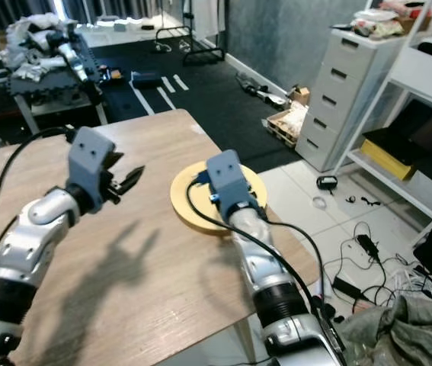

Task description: Setting the table

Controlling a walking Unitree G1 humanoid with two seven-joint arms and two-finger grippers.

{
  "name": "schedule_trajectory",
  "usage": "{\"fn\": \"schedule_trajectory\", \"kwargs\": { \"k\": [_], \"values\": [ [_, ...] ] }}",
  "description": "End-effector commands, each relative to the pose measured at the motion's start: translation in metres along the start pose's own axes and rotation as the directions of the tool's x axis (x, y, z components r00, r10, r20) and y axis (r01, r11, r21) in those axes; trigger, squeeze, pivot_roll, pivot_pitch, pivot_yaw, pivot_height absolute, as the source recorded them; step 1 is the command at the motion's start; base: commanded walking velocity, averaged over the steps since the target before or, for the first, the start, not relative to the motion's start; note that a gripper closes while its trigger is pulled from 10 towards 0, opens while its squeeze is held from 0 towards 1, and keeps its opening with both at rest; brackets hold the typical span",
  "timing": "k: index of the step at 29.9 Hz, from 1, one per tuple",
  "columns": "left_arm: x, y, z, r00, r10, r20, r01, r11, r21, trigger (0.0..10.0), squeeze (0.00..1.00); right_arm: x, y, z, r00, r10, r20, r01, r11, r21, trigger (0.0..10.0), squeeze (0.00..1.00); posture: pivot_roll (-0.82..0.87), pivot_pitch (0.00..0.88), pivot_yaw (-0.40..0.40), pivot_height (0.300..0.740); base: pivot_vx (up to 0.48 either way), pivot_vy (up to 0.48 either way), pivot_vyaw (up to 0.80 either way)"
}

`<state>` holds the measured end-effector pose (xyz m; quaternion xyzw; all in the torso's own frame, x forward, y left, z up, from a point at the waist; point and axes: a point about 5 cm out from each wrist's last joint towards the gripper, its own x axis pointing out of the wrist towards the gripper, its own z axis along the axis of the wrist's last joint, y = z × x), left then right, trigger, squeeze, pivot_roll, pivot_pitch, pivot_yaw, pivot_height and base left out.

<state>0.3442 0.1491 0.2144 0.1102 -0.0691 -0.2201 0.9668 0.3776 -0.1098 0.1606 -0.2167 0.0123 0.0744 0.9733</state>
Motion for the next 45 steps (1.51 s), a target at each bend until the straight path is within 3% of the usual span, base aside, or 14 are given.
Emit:
{"fn": "schedule_trajectory", "kwargs": {
  "k": [1,9,20,22,23,25,28,30,32,35,37,38,39,45],
  "values": [
    [-0.009,0.001,0.005,1.000,-0.012,0.008,0.012,1.000,-0.010,10.0,0.00,0.002,0.007,-0.007,0.999,0.023,-0.041,-0.025,0.999,-0.040,10.0,0.00,0.08,0.020,0.075,0.740,0.000,0.000,0.00],
    [-0.054,0.005,0.019,0.999,-0.053,0.004,0.053,0.999,0.004,10.0,0.00,0.004,0.029,-0.029,0.980,0.139,-0.141,-0.173,0.950,-0.261,10.0,0.00,0.11,0.012,0.072,0.740,0.000,0.000,0.00],
    [-0.063,0.017,0.027,1.000,-0.009,-0.011,0.009,1.000,0.001,10.0,0.00,-0.004,0.060,-0.025,0.898,0.418,-0.137,-0.440,0.846,-0.302,10.0,0.00,0.10,0.000,0.075,0.740,0.000,0.000,0.00],
    [-0.063,0.016,0.028,1.000,-0.011,-0.016,0.011,1.000,-0.004,10.0,0.00,-0.013,0.070,-0.019,0.825,0.555,-0.102,-0.557,0.773,-0.303,10.0,0.00,0.09,0.000,0.076,0.740,0.000,0.000,0.00],
    [-0.063,0.016,0.028,1.000,-0.011,-0.016,0.011,1.000,-0.004,10.0,0.00,-0.013,0.070,-0.019,0.825,0.555,-0.102,-0.557,0.773,-0.303,10.0,0.00,0.09,0.000,0.076,0.740,0.000,0.000,0.00],
    [-0.063,0.016,0.029,1.000,-0.013,-0.019,0.013,1.000,-0.005,10.0,0.00,-0.026,0.080,-0.012,0.741,0.668,-0.067,-0.654,0.695,-0.299,10.0,0.00,0.08,0.000,0.075,0.740,0.000,0.000,0.00],
    [-0.063,0.017,0.029,1.000,-0.012,-0.019,0.012,1.000,-0.006,10.0,0.00,-0.037,0.087,-0.009,0.685,0.727,-0.047,-0.706,0.646,-0.288,10.0,0.00,0.08,0.002,0.073,0.740,0.000,0.000,0.00],
    [-0.064,0.019,0.031,1.000,-0.004,-0.023,0.004,1.000,-0.010,10.0,0.00,-0.074,0.109,0.002,0.499,0.866,0.027,-0.835,0.489,-0.254,10.0,0.00,0.08,0.003,0.072,0.740,0.000,0.000,0.00],
    [-0.064,0.020,0.031,1.000,-0.002,-0.023,0.002,1.000,-0.010,10.0,0.00,-0.080,0.114,0.006,0.482,0.874,0.057,-0.845,0.481,-0.232,10.0,0.00,0.08,0.003,0.071,0.740,0.000,0.000,0.00],
    [-0.064,0.021,0.031,1.000,0.002,-0.022,-0.003,1.000,-0.013,10.0,0.00,-0.082,0.118,0.016,0.502,0.857,0.121,-0.838,0.516,-0.176,10.0,0.00,0.07,0.001,0.072,0.740,0.000,0.000,0.00],
    [-0.063,0.018,0.028,1.000,-0.004,-0.027,0.003,0.999,-0.035,10.0,0.00,-0.073,0.111,0.035,0.566,0.786,0.247,-0.804,0.593,-0.045,10.0,0.00,0.07,0.000,0.075,0.740,0.000,0.000,0.00],
    [-0.063,0.016,0.025,1.000,-0.012,-0.029,0.010,0.999,-0.047,10.0,0.00,-0.067,0.104,0.044,0.604,0.738,0.302,-0.780,0.625,0.033,10.0,0.00,0.07,0.000,0.074,0.740,0.000,0.000,0.00],
    [-0.064,0.011,0.019,0.999,-0.025,-0.041,0.023,0.998,-0.058,10.0,0.00,-0.054,0.087,0.058,0.685,0.623,0.376,-0.710,0.687,0.155,10.0,0.00,0.07,0.000,0.076,0.740,0.000,0.000,0.00],
    [-0.071,-0.010,-0.010,0.988,-0.100,-0.117,0.092,0.993,-0.071,10.0,0.00,-0.035,0.038,0.070,0.816,0.377,0.439,-0.545,0.753,0.367,10.0,0.00,0.06,0.000,0.078,0.740,0.000,0.000,0.00]
  ]
}}
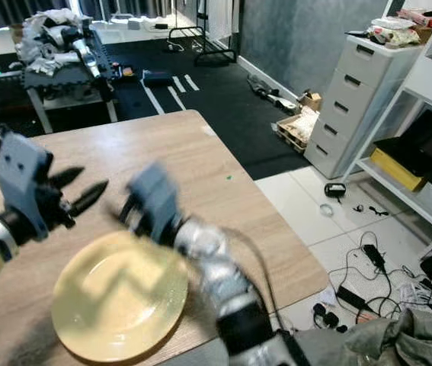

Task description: Setting the table

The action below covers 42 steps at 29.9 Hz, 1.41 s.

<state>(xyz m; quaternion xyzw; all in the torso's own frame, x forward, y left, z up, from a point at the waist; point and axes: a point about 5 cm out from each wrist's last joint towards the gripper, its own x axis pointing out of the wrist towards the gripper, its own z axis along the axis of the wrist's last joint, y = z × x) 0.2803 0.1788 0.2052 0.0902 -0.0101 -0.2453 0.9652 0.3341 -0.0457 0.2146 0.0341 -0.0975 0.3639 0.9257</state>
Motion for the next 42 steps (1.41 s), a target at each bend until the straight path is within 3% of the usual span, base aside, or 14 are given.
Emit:
{"fn": "schedule_trajectory", "kwargs": {
  "k": [1,2,4,7,9,13,17,20,25,26,28,33,37,42],
  "values": [
    [0.002,-0.007,-0.008,0.999,-0.036,-0.023,0.036,0.999,0.003,10.0,0.00,-0.003,-0.006,-0.005,0.999,-0.043,-0.012,0.043,0.998,0.047,10.0,0.00,0.06,0.000,0.078,0.740,0.000,0.000,0.00],
    [-0.004,-0.018,-0.025,0.995,-0.083,-0.063,0.082,0.996,-0.027,10.0,0.00,-0.011,-0.020,0.000,0.993,-0.119,-0.015,0.119,0.992,0.034,10.0,0.00,0.06,0.000,0.078,0.740,0.000,0.000,0.00],
    [-0.015,-0.034,-0.039,0.985,-0.148,-0.086,0.142,0.987,-0.076,10.0,0.00,-0.025,-0.038,-0.004,0.979,-0.195,-0.054,0.194,0.981,-0.012,10.0,0.00,0.05,0.000,0.078,0.740,0.000,0.000,0.00],
    [-0.025,-0.044,-0.044,0.987,-0.145,-0.075,0.141,0.989,-0.047,10.0,0.00,-0.039,-0.051,-0.013,0.962,-0.248,-0.112,0.240,0.968,-0.080,10.0,0.00,0.05,0.003,0.075,0.740,0.000,0.000,0.00],
    [-0.037,-0.051,-0.053,0.984,-0.145,-0.099,0.147,0.989,0.015,10.0,0.00,-0.057,-0.063,-0.031,0.939,-0.292,-0.182,0.280,0.956,-0.087,10.0,0.00,0.05,0.009,0.069,0.740,0.000,0.000,0.00],
    [-0.042,-0.051,-0.061,0.984,-0.128,-0.120,0.134,0.990,0.037,10.0,0.00,-0.065,-0.067,-0.041,0.927,-0.300,-0.223,0.291,0.954,-0.074,10.0,0.00,0.05,0.011,0.066,0.740,0.000,0.000,0.00],
    [-0.057,-0.048,-0.071,0.984,-0.096,-0.147,0.111,0.988,0.104,10.0,0.00,-0.087,-0.068,-0.066,0.915,-0.249,-0.318,0.270,0.963,0.023,10.0,0.00,0.05,0.019,0.059,0.740,0.000,0.000,0.00],
    [-0.066,-0.050,-0.068,0.989,-0.075,-0.125,0.091,0.987,0.130,10.0,0.00,-0.091,-0.068,-0.068,0.921,-0.235,-0.310,0.274,0.958,0.087,10.0,0.00,0.05,0.021,0.056,0.740,0.000,0.000,0.00],
    [-0.078,-0.047,-0.072,0.991,-0.016,-0.132,0.031,0.993,0.115,10.0,0.00,-0.093,-0.068,-0.068,0.924,-0.227,-0.308,0.268,0.958,0.100,10.0,0.00,0.06,0.026,0.049,0.740,0.000,0.000,0.00],
    [-0.082,-0.043,-0.080,0.989,0.041,-0.143,-0.033,0.998,0.058,10.0,0.00,-0.092,-0.065,-0.070,0.929,-0.208,-0.305,0.252,0.961,0.110,10.0,0.00,0.06,0.029,0.041,0.740,0.000,0.000,0.00],
    [-0.081,-0.035,-0.089,0.983,0.117,-0.141,-0.119,0.993,-0.006,10.0,0.00,-0.089,-0.061,-0.072,0.937,-0.177,-0.303,0.221,0.968,0.119,10.0,0.00,0.06,0.028,0.039,0.740,0.000,0.000,0.00],
    [-0.076,-0.026,-0.090,0.976,0.191,-0.105,-0.192,0.981,0.005,10.0,0.00,-0.090,-0.060,-0.077,0.937,-0.144,-0.317,0.201,0.967,0.155,10.0,0.00,0.06,0.027,0.036,0.740,0.000,0.000,0.00],
    [-0.082,-0.030,-0.098,0.973,0.199,-0.119,-0.198,0.980,0.016,10.0,0.00,-0.094,-0.064,-0.079,0.935,-0.145,-0.324,0.214,0.958,0.190,10.0,0.00,0.06,0.027,0.038,0.740,0.000,0.000,0.00],
    [-0.098,-0.044,-0.120,0.961,0.188,-0.202,-0.194,0.981,-0.014,10.0,0.00,-0.096,-0.071,-0.076,0.937,-0.166,-0.308,0.236,0.950,0.205,10.0,0.00,0.05,0.027,0.040,0.740,0.000,0.000,0.00]
  ]
}}
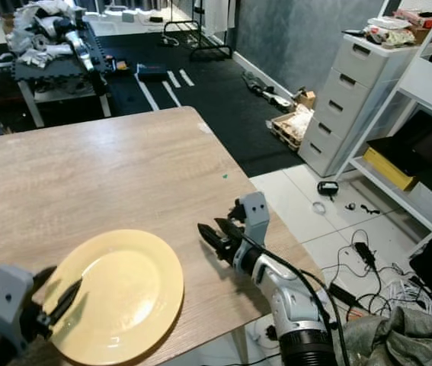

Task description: Setting the table

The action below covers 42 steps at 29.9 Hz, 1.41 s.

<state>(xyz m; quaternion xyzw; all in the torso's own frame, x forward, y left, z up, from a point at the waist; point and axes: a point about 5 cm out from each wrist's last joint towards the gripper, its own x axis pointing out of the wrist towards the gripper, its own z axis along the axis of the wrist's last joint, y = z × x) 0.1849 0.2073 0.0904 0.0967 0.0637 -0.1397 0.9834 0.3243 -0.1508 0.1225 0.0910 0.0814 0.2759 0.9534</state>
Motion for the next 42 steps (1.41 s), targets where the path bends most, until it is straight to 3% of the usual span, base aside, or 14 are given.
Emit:
{"fn": "schedule_trajectory", "kwargs": {
  "k": [1,2,8,14,18,24,27,28,30,31,32,38,41,42],
  "values": [
    [-0.003,-0.003,-0.011,0.999,-0.005,-0.043,0.004,1.000,-0.010,10.0,0.00,0.001,-0.001,-0.001,1.000,0.004,-0.003,-0.004,1.000,0.024,10.0,0.00,0.05,0.027,0.040,0.740,0.000,0.000,0.00],
    [-0.004,-0.002,-0.017,0.998,0.014,-0.064,-0.017,0.999,-0.045,10.0,0.00,0.001,-0.002,0.001,1.000,0.003,0.003,-0.003,1.000,0.023,10.0,0.00,0.05,0.025,0.041,0.740,0.000,0.000,0.00],
    [0.002,0.001,-0.027,0.995,0.040,-0.095,-0.048,0.996,-0.081,10.0,0.00,0.002,-0.001,0.004,1.000,0.006,0.014,-0.006,1.000,0.019,10.0,0.00,0.05,0.020,0.043,0.740,0.000,0.000,0.00],
    [0.043,0.013,-0.021,0.991,0.084,-0.103,-0.090,0.994,-0.061,10.0,0.00,0.005,0.002,0.015,0.998,0.019,0.053,-0.020,1.000,0.013,10.0,0.00,0.04,0.012,0.045,0.740,0.000,0.000,0.00],
    [0.056,0.018,-0.010,0.994,0.085,-0.075,-0.089,0.995,-0.054,10.0,0.00,0.005,0.003,0.020,0.997,0.018,0.075,-0.020,1.000,0.023,10.0,0.00,0.04,0.011,0.047,0.740,0.000,0.000,0.00],
    [0.078,0.018,-0.002,0.994,0.085,-0.061,-0.085,0.996,0.009,10.0,0.00,0.001,-0.002,0.025,0.994,0.021,0.108,-0.037,0.988,0.153,10.0,0.00,0.03,0.005,0.052,0.740,0.000,0.000,0.00],
    [0.081,0.018,-0.003,0.994,0.092,-0.059,-0.092,0.996,0.004,10.0,0.00,-0.001,-0.002,0.019,0.996,0.046,0.077,-0.061,0.979,0.195,10.0,0.00,0.03,0.004,0.049,0.740,0.000,0.000,0.00],
    [0.085,0.016,-0.004,0.994,0.093,-0.058,-0.093,0.996,-0.005,10.0,0.00,-0.003,-0.003,0.001,0.998,0.054,-0.035,-0.045,0.974,0.221,10.0,0.00,0.02,0.005,0.048,0.740,0.000,0.000,0.00],
    [0.086,0.012,-0.008,0.995,0.086,-0.057,-0.087,0.996,-0.020,10.0,0.00,-0.006,-0.004,-0.015,0.993,0.038,-0.115,-0.016,0.983,0.185,10.0,0.00,0.02,0.005,0.049,0.740,0.000,0.000,0.00],
    [0.086,0.012,-0.008,0.995,0.086,-0.057,-0.087,0.996,-0.020,10.0,0.00,-0.006,-0.004,-0.015,0.993,0.038,-0.115,-0.016,0.983,0.185,10.0,0.00,0.02,0.005,0.049,0.740,0.000,0.000,0.00],
    [0.079,0.002,-0.024,0.994,0.062,-0.086,-0.063,0.998,-0.015,10.0,0.00,-0.011,-0.007,-0.021,0.993,0.027,-0.117,0.001,0.972,0.233,10.0,0.00,0.01,0.006,0.050,0.740,0.000,0.000,0.00],
    [0.072,-0.008,-0.038,0.992,0.043,-0.116,-0.046,0.999,-0.022,10.0,0.00,-0.013,-0.005,-0.016,0.995,0.055,-0.083,-0.026,0.949,0.315,10.0,0.00,0.01,0.009,0.045,0.740,0.000,0.000,0.00],
    [0.074,-0.008,-0.040,0.992,0.050,-0.119,-0.052,0.998,-0.019,10.0,0.00,-0.013,-0.001,-0.013,0.995,0.083,-0.060,-0.054,0.923,0.382,10.0,0.00,0.01,0.010,0.043,0.740,0.000,0.000,0.00],
    [0.075,-0.008,-0.040,0.992,0.048,-0.117,-0.050,0.999,-0.014,10.0,0.00,-0.011,-0.003,-0.007,0.997,0.070,-0.017,-0.055,0.895,0.444,10.0,0.00,0.01,0.010,0.043,0.740,0.000,0.000,0.00]
  ]
}}
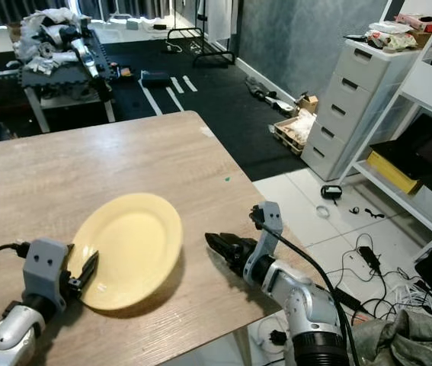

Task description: Setting the table

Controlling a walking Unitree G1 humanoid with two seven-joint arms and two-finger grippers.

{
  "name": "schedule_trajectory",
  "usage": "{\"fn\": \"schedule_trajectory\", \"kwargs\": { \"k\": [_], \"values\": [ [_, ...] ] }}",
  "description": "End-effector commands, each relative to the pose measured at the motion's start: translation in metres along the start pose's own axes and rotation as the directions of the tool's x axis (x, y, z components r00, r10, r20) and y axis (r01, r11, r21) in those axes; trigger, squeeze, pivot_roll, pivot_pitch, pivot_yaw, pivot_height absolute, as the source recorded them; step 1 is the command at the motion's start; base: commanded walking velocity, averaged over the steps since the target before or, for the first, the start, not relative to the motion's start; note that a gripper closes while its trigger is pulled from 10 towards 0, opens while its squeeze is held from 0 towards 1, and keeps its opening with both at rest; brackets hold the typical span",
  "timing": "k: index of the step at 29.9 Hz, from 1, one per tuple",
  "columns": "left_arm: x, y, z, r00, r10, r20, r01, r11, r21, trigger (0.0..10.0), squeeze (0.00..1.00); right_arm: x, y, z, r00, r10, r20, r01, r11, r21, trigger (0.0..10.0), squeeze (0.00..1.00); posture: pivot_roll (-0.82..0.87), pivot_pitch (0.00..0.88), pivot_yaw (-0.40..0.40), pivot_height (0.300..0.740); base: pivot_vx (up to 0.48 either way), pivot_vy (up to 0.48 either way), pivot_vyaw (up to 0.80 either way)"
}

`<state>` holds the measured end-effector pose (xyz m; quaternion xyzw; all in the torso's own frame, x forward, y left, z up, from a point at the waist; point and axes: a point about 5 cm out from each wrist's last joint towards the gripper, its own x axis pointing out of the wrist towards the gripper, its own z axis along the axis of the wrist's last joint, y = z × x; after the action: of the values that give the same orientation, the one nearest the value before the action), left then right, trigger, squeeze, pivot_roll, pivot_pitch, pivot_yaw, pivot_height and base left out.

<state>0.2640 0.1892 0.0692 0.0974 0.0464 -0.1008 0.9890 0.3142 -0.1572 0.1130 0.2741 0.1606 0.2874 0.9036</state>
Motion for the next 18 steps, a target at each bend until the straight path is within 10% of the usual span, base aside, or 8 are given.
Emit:
{"fn": "schedule_trajectory", "kwargs": {
  "k": [1,18],
  "values": [
    [-0.010,-0.009,-0.030,0.989,-0.033,-0.144,0.031,0.999,-0.014,10.0,0.00,-0.001,0.000,0.003,1.000,0.006,0.029,-0.007,0.998,0.055,10.0,0.00,0.01,0.010,0.043,0.740,0.000,0.000,0.00],
    [-0.006,-0.005,-0.026,0.994,-0.022,-0.106,0.021,1.000,-0.003,10.0,0.00,0.008,0.040,-0.021,0.980,0.195,-0.044,-0.187,0.972,0.140,10.0,0.00,0.01,0.013,0.042,0.740,0.000,0.000,0.00]
  ]
}}
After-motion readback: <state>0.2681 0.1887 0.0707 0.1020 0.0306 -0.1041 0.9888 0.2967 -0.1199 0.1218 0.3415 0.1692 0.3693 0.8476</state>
